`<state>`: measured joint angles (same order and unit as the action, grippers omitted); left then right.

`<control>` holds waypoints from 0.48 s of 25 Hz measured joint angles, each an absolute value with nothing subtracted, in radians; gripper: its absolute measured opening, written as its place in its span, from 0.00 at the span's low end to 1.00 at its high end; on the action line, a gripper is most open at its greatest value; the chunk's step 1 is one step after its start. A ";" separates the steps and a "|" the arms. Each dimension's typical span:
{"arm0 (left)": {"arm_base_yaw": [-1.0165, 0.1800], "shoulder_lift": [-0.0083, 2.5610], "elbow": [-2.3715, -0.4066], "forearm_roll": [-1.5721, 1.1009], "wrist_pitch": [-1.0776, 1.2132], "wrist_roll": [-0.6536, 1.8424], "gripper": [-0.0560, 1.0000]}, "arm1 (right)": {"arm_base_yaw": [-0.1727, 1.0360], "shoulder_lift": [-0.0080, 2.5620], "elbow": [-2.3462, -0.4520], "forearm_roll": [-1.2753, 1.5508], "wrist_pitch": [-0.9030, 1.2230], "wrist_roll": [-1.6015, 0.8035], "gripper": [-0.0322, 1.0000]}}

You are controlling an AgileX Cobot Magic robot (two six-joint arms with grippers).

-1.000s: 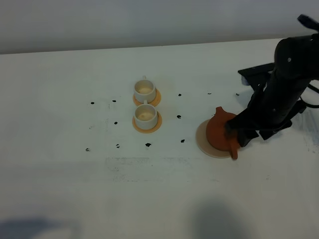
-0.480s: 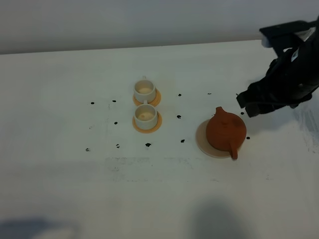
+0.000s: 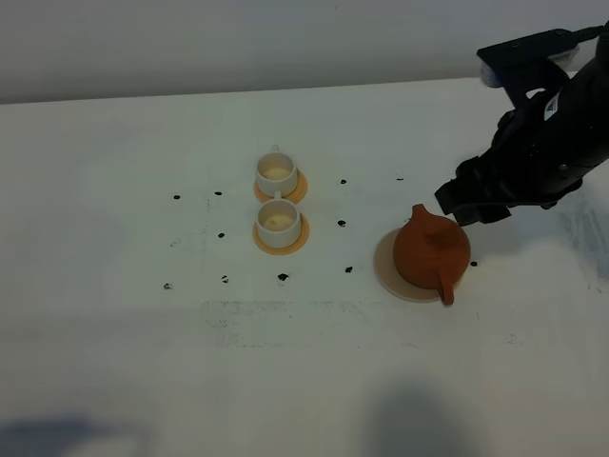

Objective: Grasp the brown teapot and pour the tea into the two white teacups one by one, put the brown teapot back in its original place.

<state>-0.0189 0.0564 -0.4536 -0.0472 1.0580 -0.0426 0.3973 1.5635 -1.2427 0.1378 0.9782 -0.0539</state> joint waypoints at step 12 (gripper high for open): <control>-0.019 0.056 -0.454 -0.047 1.058 -0.043 0.25 | 0.415 1.564 -1.243 0.113 0.985 -0.036 0.52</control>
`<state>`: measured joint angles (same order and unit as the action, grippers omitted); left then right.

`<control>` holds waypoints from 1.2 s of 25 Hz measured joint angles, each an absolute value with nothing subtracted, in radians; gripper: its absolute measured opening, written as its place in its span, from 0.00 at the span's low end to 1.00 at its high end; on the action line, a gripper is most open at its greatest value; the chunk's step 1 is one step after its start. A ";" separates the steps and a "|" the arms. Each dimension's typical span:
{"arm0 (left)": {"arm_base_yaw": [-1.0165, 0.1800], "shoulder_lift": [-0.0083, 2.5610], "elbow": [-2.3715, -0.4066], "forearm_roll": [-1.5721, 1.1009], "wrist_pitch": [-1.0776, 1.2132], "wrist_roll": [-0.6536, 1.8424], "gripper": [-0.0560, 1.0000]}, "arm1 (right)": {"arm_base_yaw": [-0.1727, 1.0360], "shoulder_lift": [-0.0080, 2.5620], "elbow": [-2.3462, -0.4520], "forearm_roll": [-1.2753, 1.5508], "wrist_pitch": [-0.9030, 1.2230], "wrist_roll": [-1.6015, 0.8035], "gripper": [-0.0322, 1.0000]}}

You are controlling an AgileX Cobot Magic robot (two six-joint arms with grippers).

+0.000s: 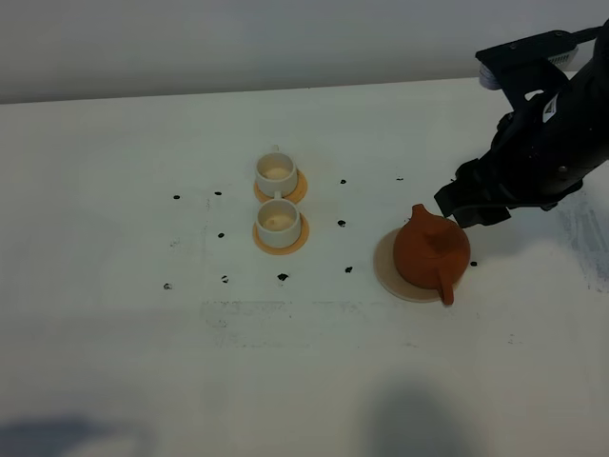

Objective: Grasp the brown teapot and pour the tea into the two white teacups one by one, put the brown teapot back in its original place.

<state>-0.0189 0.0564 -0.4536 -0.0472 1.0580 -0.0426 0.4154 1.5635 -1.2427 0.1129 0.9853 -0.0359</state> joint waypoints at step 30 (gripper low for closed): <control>-0.019 0.056 -0.454 -0.047 1.058 -0.043 0.25 | 0.583 1.564 -1.092 -0.161 0.785 0.278 0.52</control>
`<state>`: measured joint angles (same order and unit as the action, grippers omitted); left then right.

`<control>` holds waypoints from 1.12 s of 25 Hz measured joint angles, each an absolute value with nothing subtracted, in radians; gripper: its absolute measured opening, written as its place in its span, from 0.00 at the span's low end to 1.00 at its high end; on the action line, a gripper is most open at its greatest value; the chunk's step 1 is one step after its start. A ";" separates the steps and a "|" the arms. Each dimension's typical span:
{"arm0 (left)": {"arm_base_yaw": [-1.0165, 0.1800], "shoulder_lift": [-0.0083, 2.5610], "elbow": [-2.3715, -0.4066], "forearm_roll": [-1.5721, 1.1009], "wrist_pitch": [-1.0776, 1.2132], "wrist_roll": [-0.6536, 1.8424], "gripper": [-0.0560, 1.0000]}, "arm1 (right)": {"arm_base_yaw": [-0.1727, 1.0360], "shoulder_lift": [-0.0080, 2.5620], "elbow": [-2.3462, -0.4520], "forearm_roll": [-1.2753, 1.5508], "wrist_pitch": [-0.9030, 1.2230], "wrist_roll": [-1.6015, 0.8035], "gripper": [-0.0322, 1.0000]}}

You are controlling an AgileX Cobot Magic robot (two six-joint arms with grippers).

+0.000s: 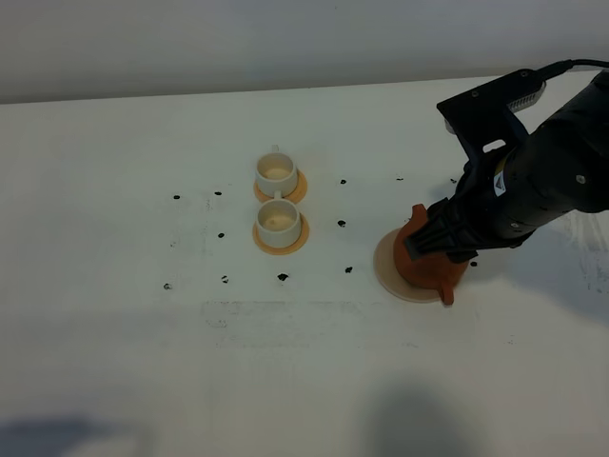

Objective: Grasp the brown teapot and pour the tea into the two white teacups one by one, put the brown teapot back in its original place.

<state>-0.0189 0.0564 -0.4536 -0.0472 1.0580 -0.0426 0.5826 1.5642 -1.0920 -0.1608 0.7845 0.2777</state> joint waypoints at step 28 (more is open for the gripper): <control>-0.019 0.056 -0.454 -0.047 1.058 -0.043 0.25 | 0.532 1.779 -1.127 -0.079 0.781 0.293 0.52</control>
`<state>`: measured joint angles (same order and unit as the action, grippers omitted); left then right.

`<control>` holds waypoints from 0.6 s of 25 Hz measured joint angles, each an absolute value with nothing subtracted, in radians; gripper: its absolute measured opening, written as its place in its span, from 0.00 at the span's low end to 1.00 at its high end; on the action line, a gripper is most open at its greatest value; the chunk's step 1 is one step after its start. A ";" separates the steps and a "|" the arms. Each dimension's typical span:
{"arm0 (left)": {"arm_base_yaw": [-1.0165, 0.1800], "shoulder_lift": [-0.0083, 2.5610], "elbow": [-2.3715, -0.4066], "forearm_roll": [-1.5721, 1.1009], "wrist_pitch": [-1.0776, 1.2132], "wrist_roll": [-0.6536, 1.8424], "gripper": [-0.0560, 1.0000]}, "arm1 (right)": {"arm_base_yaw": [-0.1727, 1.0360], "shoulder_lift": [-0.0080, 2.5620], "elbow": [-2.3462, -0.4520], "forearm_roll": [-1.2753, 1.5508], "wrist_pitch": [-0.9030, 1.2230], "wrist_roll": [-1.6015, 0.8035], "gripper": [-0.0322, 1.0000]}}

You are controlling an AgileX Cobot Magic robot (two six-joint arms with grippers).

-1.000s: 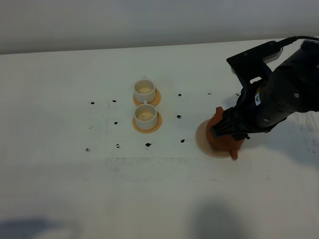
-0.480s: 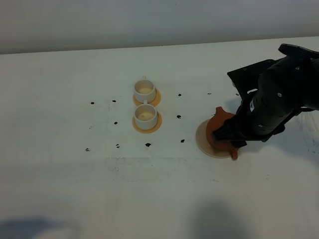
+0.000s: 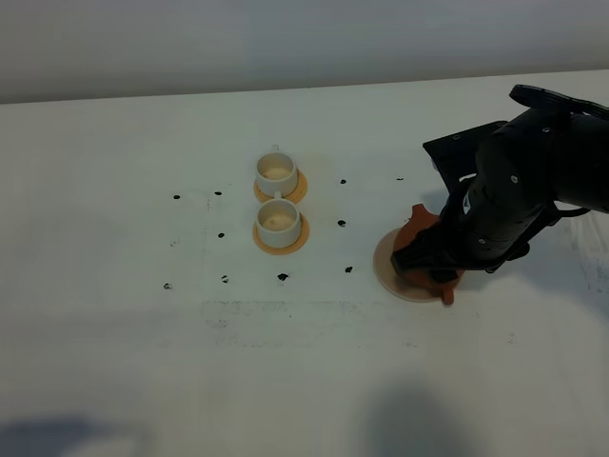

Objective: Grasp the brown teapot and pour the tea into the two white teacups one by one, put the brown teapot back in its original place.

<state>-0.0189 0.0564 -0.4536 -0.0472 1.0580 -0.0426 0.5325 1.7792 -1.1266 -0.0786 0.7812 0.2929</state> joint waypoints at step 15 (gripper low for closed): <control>-0.019 0.056 -0.454 -0.047 1.058 -0.043 0.25 | 0.532 1.842 -1.127 -0.079 0.778 0.315 0.52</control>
